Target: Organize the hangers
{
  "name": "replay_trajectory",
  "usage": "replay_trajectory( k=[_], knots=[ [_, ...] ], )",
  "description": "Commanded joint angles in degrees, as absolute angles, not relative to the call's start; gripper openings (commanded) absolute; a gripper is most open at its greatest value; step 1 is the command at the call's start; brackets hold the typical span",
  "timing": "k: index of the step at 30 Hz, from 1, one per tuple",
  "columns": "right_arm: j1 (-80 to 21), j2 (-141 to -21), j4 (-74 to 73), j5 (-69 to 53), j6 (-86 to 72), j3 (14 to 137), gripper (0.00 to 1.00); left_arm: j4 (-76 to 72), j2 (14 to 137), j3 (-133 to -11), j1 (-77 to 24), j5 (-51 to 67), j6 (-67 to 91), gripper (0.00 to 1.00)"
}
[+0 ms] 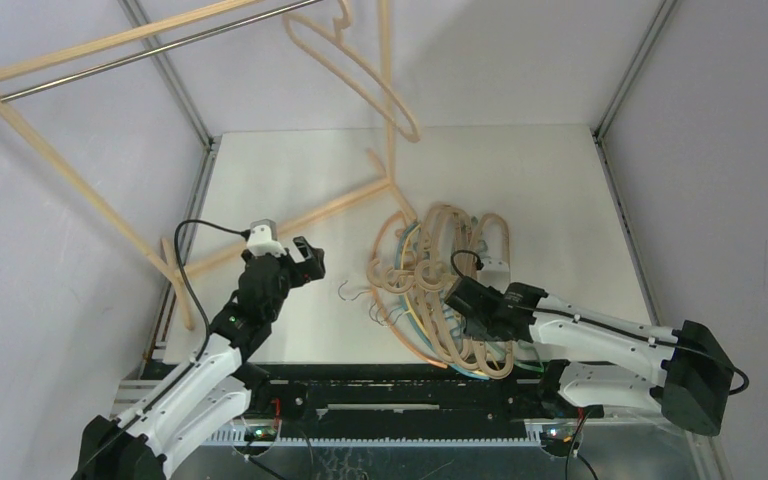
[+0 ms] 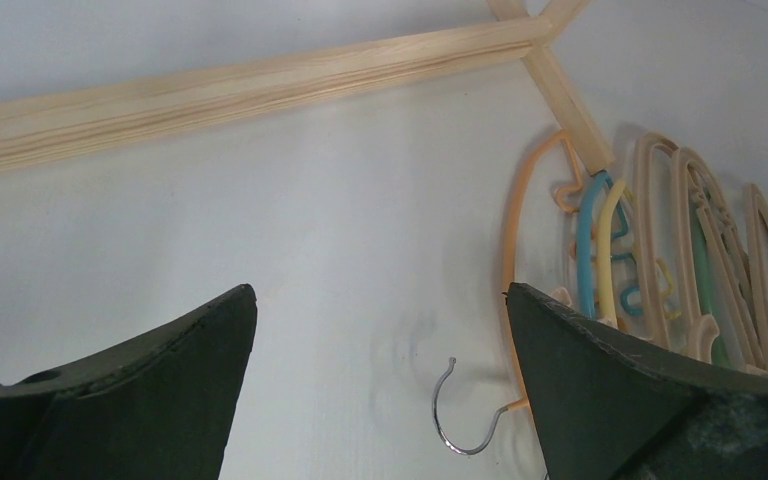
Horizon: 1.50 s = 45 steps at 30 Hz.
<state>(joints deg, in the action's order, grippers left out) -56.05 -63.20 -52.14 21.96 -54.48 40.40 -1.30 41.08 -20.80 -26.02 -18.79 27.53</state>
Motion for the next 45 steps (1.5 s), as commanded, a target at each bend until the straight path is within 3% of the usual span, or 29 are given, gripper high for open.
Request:
replay_trajectory(
  k=[1, 17, 29, 33, 40, 45],
  knots=[
    [-58.43, -63.06, -53.35, 21.53, -58.62, 40.12, 0.54, -3.78, 41.53, -21.19, -26.28, -17.93, 28.00, 0.99],
    [-61.25, -62.04, -52.27, 20.15, -64.21, 32.90, 0.51, -4.99, 41.93, -19.59, -26.28, -17.45, 28.96, 1.00],
    [-63.00, -58.78, -57.20, 20.57, -64.79, 35.40, 0.10, -5.45, 42.86, -19.94, -26.28, -17.57, 28.93, 0.99],
    [-63.41, -56.66, -59.33, 21.33, -64.17, 37.76, 0.01, -5.50, 42.81, -19.73, -26.28, -17.53, 29.09, 1.00],
    [-64.86, -55.26, -62.73, 22.25, -62.39, 43.79, 0.02, -5.45, 42.30, -19.76, -26.30, -17.58, 28.92, 1.00],
    [-64.95, -53.71, -52.58, 15.11, -53.46, 43.86, 0.07, -5.45, 42.00, -19.57, -26.28, -17.40, 28.87, 0.99]
  ],
)
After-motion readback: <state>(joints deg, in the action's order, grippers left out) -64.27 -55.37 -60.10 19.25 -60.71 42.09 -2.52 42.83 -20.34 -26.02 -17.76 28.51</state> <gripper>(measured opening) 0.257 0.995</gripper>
